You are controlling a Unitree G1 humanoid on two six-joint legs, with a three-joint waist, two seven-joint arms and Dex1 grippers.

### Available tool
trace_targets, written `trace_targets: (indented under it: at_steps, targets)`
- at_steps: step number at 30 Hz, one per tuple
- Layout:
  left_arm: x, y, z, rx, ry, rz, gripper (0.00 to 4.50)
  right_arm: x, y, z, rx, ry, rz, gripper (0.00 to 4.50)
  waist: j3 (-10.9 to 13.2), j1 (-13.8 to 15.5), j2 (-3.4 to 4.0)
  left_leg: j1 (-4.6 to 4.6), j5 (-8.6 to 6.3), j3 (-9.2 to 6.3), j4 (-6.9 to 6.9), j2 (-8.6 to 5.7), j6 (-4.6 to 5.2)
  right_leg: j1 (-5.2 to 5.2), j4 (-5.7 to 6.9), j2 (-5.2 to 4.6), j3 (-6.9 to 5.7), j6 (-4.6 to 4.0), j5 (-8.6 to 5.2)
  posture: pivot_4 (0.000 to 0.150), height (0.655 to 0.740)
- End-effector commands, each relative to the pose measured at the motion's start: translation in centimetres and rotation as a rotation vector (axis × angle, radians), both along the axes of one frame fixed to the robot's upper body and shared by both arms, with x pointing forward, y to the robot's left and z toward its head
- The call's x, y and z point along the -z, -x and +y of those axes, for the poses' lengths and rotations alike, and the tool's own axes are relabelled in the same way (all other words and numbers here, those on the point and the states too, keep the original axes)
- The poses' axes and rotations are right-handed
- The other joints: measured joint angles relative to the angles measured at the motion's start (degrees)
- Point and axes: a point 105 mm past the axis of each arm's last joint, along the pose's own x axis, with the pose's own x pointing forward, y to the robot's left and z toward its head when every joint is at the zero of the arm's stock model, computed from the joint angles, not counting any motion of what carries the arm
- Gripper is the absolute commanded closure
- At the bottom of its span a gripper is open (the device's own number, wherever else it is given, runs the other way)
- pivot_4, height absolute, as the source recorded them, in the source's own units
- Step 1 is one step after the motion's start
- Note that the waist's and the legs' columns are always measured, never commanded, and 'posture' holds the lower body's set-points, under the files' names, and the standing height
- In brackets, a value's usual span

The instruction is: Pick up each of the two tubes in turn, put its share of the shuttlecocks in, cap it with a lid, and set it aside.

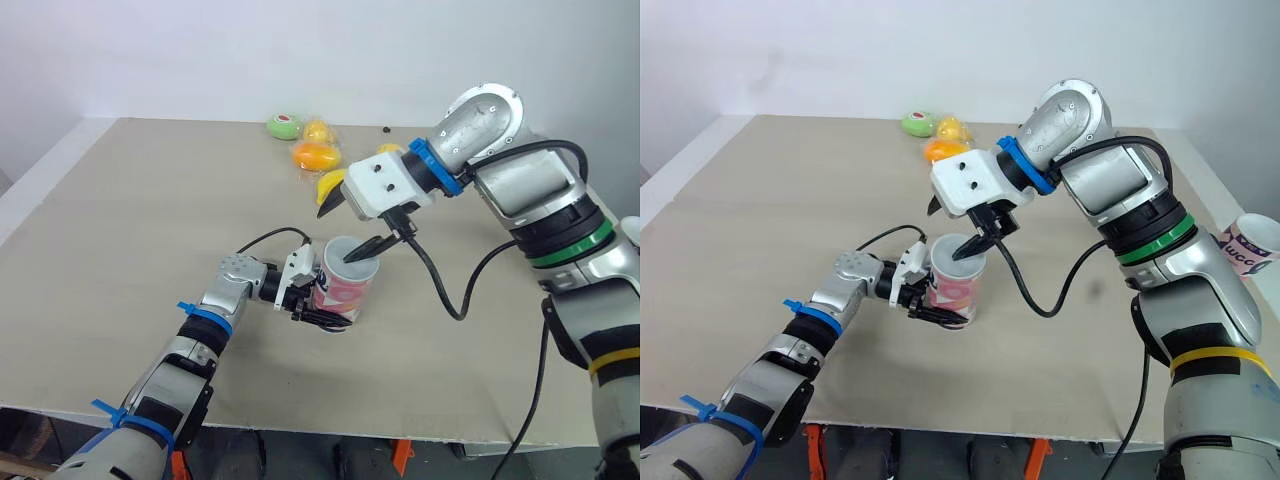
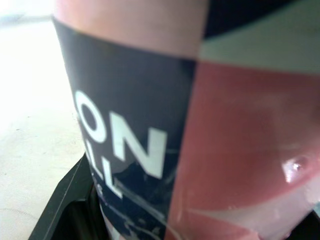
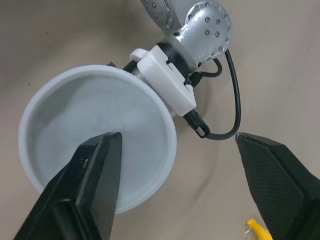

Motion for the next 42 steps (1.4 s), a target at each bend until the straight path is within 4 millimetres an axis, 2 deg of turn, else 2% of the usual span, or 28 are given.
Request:
trace_targets:
  at_steps: [1,4,10,11,13,14,17,18,21,22,23,24,26,35,42]
  targets:
    - [2.5,0.2,1.0,-0.033,-0.092,0.082,1.50,3.6,0.3,-0.4,-0.014,0.128,0.063,0.52,-0.1,0.0,-0.07,0.05,-0.01,0.00,0.00,0.00,-0.01,-0.02,0.00,0.00,0.00,-0.02,-0.01,0.150,0.7400]
    - [2.5,0.2,0.9,-0.034,-0.092,0.082,1.50,2.5,0.6,-0.1,-0.012,0.064,0.090,0.52,-0.3,0.0,-0.19,0.16,-0.04,0.02,-0.03,0.02,-0.06,0.02,0.00,-0.01,0.00,-0.10,-0.07,0.150,0.7400]
    - [2.6,0.2,1.0,-0.033,-0.095,0.082,1.50,-3.8,1.5,0.4,-0.011,-0.179,0.142,0.52,-0.1,0.0,0.01,-0.04,-0.02,0.05,-0.12,0.03,-0.03,0.02,0.00,-0.01,0.01,-0.13,-0.04,0.150,0.7400]
    - [2.6,0.2,1.0,-0.033,-0.096,0.082,1.50,-4.4,1.7,0.2,-0.012,-0.193,0.144,0.52,-0.1,0.0,0.01,-0.20,-0.01,0.05,-0.11,0.01,-0.02,-0.10,0.00,-0.02,0.02,0.14,0.12,0.150,0.7400]
    - [2.6,0.2,1.0,-0.032,-0.097,0.081,1.50,-4.8,2.0,-0.4,-0.007,-0.199,0.153,0.52,-0.1,0.1,-0.02,-0.20,-0.01,0.04,-0.11,0.00,-0.02,-0.08,0.00,-0.02,0.03,0.16,0.10,0.150,0.7400]
    - [2.5,0.2,1.0,-0.032,-0.098,0.081,1.50,-4.7,2.2,-0.6,-0.004,-0.197,0.163,0.52,-0.1,0.1,-0.03,-0.21,-0.01,0.04,-0.12,-0.01,-0.02,-0.08,-0.01,-0.02,0.03,0.16,0.09,0.150,0.7400]
    - [2.5,0.1,1.0,-0.029,-0.100,0.079,1.50,-3.7,2.5,-1.2,0.009,-0.176,0.198,1.08,-0.1,0.0,-0.05,-0.22,-0.05,0.03,-0.14,-0.01,-0.04,-0.07,-0.12,-0.02,0.03,0.20,0.04,0.150,0.7400]
    - [2.5,0.1,1.0,-0.027,-0.100,0.078,1.50,-3.4,2.7,-1.3,0.009,-0.170,0.211,1.62,-0.1,0.0,-0.04,-0.21,-0.05,0.05,-0.16,-0.01,-0.04,-0.09,-0.12,-0.04,0.04,0.12,0.00,0.150,0.7400]
    - [2.4,0.1,0.9,-0.025,-0.102,0.076,1.50,-2.8,2.9,-1.4,0.010,-0.155,0.232,2.52,0.0,0.0,-0.02,-0.19,-0.05,0.06,-0.16,0.00,-0.03,-0.10,-0.12,-0.03,0.04,-0.07,-0.08,0.150,0.7400]
    - [2.4,0.0,0.9,-0.025,-0.102,0.075,1.50,-2.6,3.0,-1.4,0.011,-0.148,0.236,3.08,0.0,0.0,-0.02,-0.19,-0.04,0.07,-0.16,-0.01,-0.03,-0.11,-0.11,-0.04,0.05,-0.06,-0.06,0.150,0.7400]
    - [2.4,0.0,1.0,-0.026,-0.103,0.074,1.50,-2.3,2.9,-1.4,0.014,-0.139,0.238,3.44,0.0,0.0,-0.02,-0.19,-0.04,0.07,-0.15,0.00,-0.04,-0.11,-0.12,-0.03,0.05,-0.05,-0.06,0.150,0.7400]
    - [2.4,0.0,1.0,-0.026,-0.104,0.073,1.50,-2.0,2.9,-1.5,0.018,-0.127,0.238,4.09,0.0,0.0,-0.03,-0.20,-0.04,0.08,-0.14,-0.01,-0.04,-0.11,-0.12,-0.04,0.05,-0.05,-0.06,0.150,0.7400]
    - [2.3,0.0,1.0,-0.027,-0.104,0.073,1.50,-1.5,2.9,-1.4,0.017,-0.114,0.245,4.46,0.0,0.0,-0.03,-0.20,-0.04,0.08,-0.15,-0.01,-0.04,-0.11,-0.12,-0.04,0.05,-0.05,-0.07,0.150,0.7400]
    - [2.3,-0.1,1.2,-0.032,-0.104,0.075,1.50,2.5,0.8,-1.2,0.046,0.056,0.192,4.46,0.0,0.0,-0.04,-0.19,-0.05,0.09,-0.15,0.00,-0.04,-0.12,-0.12,-0.03,0.05,-0.02,-0.08,0.150,0.7400]
    - [2.4,-0.1,1.2,-0.038,-0.099,0.074,1.50,6.1,0.4,-1.6,0.019,0.200,0.175,4.46,-0.3,-0.1,-0.19,0.14,-0.06,0.09,-0.15,0.02,-0.06,-0.08,-0.12,-0.02,0.04,-0.09,-0.07,0.150,0.7400]
